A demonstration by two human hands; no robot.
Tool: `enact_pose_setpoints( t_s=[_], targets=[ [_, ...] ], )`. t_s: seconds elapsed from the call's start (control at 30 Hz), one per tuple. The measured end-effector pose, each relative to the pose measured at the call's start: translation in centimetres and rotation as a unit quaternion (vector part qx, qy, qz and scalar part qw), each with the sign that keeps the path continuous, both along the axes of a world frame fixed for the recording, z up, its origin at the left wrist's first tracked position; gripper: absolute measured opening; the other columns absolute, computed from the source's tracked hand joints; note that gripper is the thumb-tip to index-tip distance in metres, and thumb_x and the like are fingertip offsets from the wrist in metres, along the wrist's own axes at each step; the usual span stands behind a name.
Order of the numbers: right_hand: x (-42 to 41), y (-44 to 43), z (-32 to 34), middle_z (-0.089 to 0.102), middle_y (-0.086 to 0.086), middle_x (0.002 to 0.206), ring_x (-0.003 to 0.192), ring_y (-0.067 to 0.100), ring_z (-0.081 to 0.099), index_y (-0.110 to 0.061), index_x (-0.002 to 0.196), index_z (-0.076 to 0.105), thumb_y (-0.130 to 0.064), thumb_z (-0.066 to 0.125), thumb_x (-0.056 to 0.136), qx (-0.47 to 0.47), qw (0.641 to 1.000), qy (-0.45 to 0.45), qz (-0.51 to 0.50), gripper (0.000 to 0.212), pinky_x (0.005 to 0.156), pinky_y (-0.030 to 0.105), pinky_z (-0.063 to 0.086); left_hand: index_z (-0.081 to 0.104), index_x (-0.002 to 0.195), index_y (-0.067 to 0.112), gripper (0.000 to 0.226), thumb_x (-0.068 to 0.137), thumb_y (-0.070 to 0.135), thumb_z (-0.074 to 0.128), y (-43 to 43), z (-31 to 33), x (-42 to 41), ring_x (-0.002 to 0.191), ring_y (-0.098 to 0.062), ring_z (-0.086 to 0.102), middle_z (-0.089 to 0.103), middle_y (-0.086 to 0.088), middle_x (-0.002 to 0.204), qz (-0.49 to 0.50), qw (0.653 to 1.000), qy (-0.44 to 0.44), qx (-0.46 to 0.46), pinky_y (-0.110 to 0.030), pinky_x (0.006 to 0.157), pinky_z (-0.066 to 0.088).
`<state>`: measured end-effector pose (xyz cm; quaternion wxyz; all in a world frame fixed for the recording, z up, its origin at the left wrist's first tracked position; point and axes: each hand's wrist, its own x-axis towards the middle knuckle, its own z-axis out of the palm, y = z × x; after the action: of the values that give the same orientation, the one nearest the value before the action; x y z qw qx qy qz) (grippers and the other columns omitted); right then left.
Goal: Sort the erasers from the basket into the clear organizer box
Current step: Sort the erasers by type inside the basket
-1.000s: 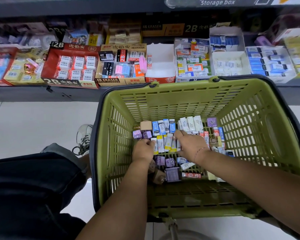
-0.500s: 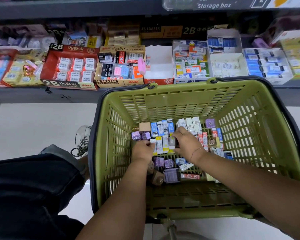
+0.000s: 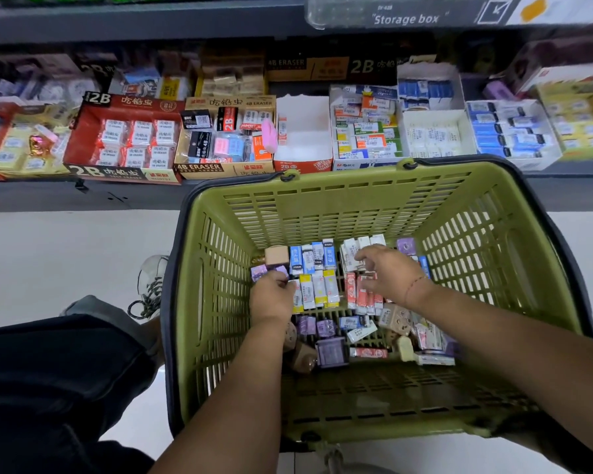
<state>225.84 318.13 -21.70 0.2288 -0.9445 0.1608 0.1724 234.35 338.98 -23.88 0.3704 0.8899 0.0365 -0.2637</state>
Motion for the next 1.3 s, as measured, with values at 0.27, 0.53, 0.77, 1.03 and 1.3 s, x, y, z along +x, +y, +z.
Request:
enact_pose_setpoints(
  t_s=[0.27,0.53,0.77,1.03,1.3],
  targets=[
    [-1.6,0.3,-1.0,0.061,-0.005,0.11,0.081,0.018,0.059,-0.03,0.131,0.038,-0.054,0.063,0.081,-0.095,0.989,0.034,0.108,0.061,0.057,0.027,0.043,0.067,0.11,0.009,0.022,0.089,0.015,0.065,-0.7,0.4,-0.1,0.085,-0.021,0.061,0.069,-0.006,0.101,-0.011,0.999,-0.024,-0.033,-0.028,0.077,0.049],
    [-2.0,1.1,-1.2,0.042,-0.012,0.079,0.068,0.015,0.049,-0.026,0.12,0.04,-0.043,0.065,0.084,-0.056,0.996,0.042,0.051,0.047,0.046,0.024,0.03,0.065,0.119,0.007,0.031,0.089,0.017,0.066,-1.1,0.4,-0.2,0.09,-0.021,0.062,0.069,-0.008,0.106,-0.031,0.999,-0.025,-0.037,-0.029,0.081,0.049],
    [-2.9,-0.1,0.3,0.051,-0.016,0.079,0.077,0.01,0.056,-0.031,0.093,0.051,-0.041,0.067,0.083,-0.024,0.992,0.066,0.107,0.021,0.061,0.025,0.045,0.069,0.095,0.012,0.011,0.089,0.021,0.067,-1.1,0.8,-0.5,0.084,-0.019,0.064,0.069,0.0,0.088,-0.054,0.997,-0.025,-0.05,-0.028,0.076,0.051],
    [-6.3,2.6,-1.1,0.061,-0.003,0.061,0.043,0.008,0.052,-0.017,0.144,0.034,-0.045,0.062,0.087,0.132,0.921,0.349,0.113,0.069,0.046,0.02,0.041,0.071,0.096,0.004,0.028,0.091,0.03,0.064,-1.2,1.1,-2.2,0.094,-0.024,0.063,0.071,-0.01,0.099,-0.213,0.974,0.062,-0.054,-0.033,0.083,0.047],
    [-7.1,3.3,-2.0,0.063,0.009,0.114,0.097,0.026,0.06,-0.031,0.145,0.024,-0.047,0.053,0.09,0.044,0.942,0.257,0.209,0.064,0.076,0.031,0.05,0.071,0.103,0.006,0.029,0.092,0.032,0.063,-0.8,0.8,-2.2,0.101,-0.024,0.062,0.068,-0.007,0.103,-0.207,0.971,0.109,-0.038,-0.03,0.084,0.045]
  ],
)
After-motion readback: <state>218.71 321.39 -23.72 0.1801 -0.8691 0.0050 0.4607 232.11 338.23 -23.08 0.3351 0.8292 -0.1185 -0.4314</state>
